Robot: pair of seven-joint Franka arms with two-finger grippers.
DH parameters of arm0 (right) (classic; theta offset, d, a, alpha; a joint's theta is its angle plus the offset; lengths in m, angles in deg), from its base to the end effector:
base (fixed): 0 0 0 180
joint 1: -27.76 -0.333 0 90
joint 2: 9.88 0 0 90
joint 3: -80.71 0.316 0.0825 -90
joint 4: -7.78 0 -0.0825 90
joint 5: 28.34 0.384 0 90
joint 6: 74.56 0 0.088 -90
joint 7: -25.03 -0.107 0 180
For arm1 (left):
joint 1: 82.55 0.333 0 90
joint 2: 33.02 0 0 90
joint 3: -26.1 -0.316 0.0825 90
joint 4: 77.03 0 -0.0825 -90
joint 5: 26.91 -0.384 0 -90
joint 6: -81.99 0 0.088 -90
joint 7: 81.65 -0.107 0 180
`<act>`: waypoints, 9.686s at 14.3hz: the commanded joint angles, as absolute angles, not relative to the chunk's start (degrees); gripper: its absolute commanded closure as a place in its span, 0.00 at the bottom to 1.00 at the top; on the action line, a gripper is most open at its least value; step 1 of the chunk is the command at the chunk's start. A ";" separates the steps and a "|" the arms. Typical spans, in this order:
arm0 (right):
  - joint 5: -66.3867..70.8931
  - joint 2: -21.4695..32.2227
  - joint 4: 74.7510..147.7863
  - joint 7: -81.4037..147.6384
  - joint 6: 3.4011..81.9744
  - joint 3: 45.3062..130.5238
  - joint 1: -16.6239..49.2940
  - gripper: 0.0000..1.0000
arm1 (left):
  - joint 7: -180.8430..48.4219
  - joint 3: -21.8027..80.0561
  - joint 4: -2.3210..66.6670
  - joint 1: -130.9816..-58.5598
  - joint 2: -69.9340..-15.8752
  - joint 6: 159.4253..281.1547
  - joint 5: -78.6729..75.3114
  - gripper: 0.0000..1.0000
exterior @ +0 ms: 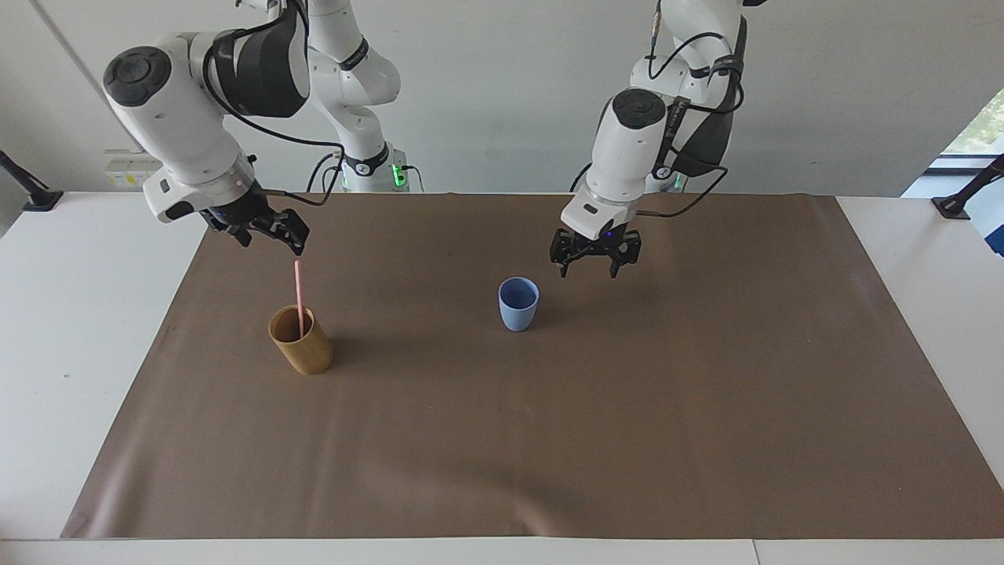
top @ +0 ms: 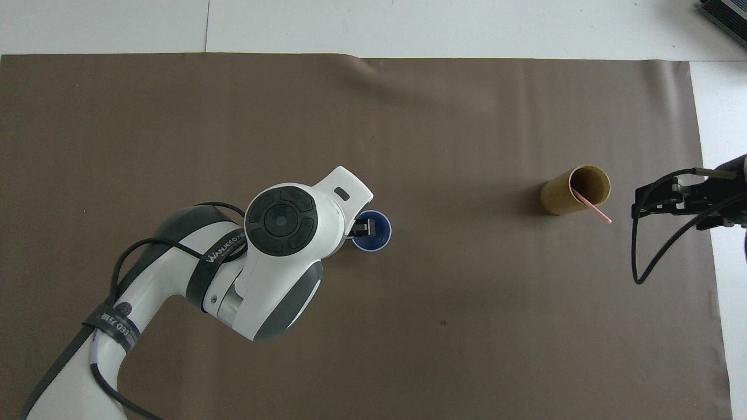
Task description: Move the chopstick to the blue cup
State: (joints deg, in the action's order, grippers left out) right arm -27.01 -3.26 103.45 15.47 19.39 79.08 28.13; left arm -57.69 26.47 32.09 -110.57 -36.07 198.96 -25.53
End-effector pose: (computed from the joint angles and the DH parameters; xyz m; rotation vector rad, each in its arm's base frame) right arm 0.5824 -0.0173 0.5177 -3.1067 0.3197 0.2292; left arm 0.5119 -0.2781 0.4764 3.0813 -0.1037 0.1008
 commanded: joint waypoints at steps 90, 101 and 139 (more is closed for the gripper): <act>15.43 -3.10 106.21 -42.38 26.25 83.70 9.74 1.00 | -90.00 26.80 9.20 -83.34 -29.24 165.93 -27.34 0.00; 15.70 0.67 106.83 -41.68 31.35 83.79 7.81 0.88 | -90.00 26.80 9.20 -83.43 -29.24 165.84 -27.34 0.00; -28.60 -14.53 96.19 14.65 9.64 81.33 29.95 0.00 | -89.92 26.80 9.55 -83.43 -29.15 166.11 -27.17 0.00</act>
State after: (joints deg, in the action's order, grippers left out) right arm -28.94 -13.94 96.02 11.44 10.53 81.42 27.95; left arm -89.83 26.14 9.53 -84.25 -29.51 166.85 -26.44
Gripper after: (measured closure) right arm 0.000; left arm 0.000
